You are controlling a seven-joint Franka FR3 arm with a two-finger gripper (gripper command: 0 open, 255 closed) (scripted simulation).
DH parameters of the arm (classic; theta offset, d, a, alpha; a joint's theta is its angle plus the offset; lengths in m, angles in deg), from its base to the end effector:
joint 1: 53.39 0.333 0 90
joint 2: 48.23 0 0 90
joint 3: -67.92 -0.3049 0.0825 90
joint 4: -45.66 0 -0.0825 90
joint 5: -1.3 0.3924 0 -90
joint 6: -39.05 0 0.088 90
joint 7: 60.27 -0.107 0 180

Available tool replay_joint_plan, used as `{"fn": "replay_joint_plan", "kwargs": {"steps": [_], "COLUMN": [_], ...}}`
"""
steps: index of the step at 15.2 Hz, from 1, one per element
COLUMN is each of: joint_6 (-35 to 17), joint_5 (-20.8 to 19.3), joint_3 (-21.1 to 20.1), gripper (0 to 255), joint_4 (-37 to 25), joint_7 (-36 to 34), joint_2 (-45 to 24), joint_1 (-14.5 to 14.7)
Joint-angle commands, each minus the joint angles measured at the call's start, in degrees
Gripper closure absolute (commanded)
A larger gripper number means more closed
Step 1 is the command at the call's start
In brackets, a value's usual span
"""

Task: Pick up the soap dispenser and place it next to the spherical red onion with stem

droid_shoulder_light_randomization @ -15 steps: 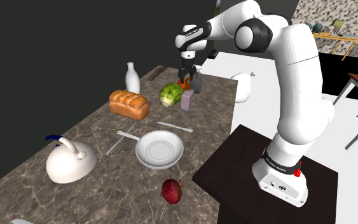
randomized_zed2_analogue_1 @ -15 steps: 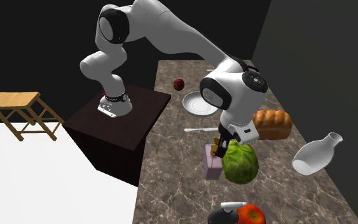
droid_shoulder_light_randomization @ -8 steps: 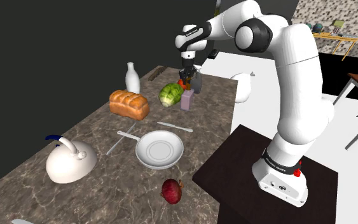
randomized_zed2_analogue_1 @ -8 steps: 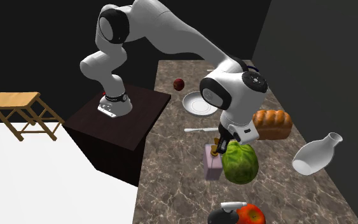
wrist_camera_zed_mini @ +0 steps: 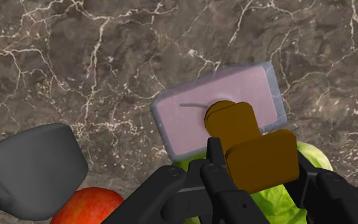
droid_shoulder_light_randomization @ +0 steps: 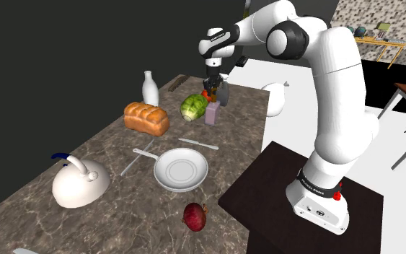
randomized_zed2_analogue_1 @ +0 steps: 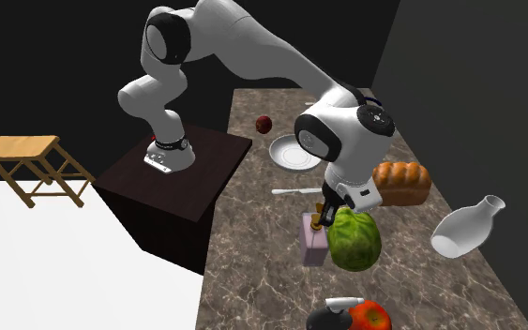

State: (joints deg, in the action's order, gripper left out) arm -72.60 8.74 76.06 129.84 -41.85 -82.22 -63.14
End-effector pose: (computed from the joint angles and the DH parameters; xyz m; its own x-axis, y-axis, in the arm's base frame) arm 0.6726 -0.1919 0.3140 0.9956 -0.0223 -0.0908 -0.0285 -0.9973 -0.0677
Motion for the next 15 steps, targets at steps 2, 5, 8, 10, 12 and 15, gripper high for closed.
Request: {"fn": "replay_joint_plan", "kwargs": {"steps": [2,5,8,10,12,15], "joint_6": [1.23,3.10,5.02,6.34,7.67,9.73], "joint_5": [-0.13,-0.28,-0.42,-0.50,-0.58,-0.68], "joint_3": [0.08,0.15,0.23,0.27,0.31,0.36], "gripper": [255,255,255,255,255,255], "joint_4": [-0.64,-1.74,-2.98,-3.89,-4.87,-6.50], "joint_7": [-0.11,-0.26,-0.42,-0.52,-0.61,-0.76], "joint_2": [0.56,1.34,2.04,2.45,2.80,3.25], "joint_1": [0.00,0.01,0.00,-0.02,-0.04,-0.08]}}
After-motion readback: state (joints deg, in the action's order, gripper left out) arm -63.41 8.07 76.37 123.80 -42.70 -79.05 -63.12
